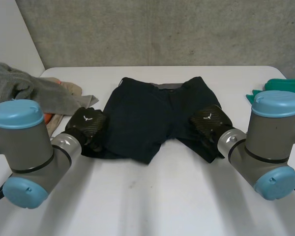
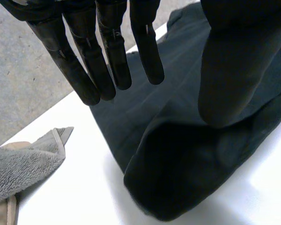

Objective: Fold the laundry.

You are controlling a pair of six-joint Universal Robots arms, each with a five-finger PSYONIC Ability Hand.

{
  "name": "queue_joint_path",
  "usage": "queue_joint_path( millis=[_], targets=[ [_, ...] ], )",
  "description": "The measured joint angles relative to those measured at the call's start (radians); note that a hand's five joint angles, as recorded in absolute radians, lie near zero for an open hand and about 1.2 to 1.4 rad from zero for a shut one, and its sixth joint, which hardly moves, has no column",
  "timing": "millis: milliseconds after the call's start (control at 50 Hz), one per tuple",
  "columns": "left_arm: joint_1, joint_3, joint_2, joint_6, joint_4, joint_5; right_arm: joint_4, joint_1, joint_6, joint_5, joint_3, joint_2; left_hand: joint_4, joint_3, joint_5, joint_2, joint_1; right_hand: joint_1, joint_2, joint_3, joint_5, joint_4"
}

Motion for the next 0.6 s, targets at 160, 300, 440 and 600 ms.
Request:
queue_joint_path(
  millis=[160, 300, 440, 600],
  targets=[
    [0.017, 0.103, -0.108, 0.103, -0.010, -0.060, 0.018, -0.001, 0.037, 0.011, -0.002, 0.001, 0.288, 0.289, 0.293, 0.299, 0.311, 0.000, 0.000, 0.000, 0.004, 0.000],
    [0.019, 0.184, -0.141, 0.146, -0.024, -0.117, 0.074, 0.016, 0.053, 0.008, -0.004, 0.001, 0.511, 0.497, 0.488, 0.512, 0.472, 0.000, 0.000, 0.000, 0.012, 0.000],
    [0.027, 0.284, -0.134, 0.158, -0.009, -0.159, 0.224, 0.111, 0.190, 0.000, -0.023, -0.034, 0.512, 0.497, 0.488, 0.512, 0.472, 0.000, 0.000, 0.000, 0.016, 0.000],
    [0.093, 0.602, -0.192, 0.179, -0.020, -0.180, 0.238, 0.314, 0.528, -0.006, -0.156, -0.046, 0.515, 0.498, 0.488, 0.514, 0.472, 0.000, 0.000, 0.000, 0.016, 0.001]
  ],
)
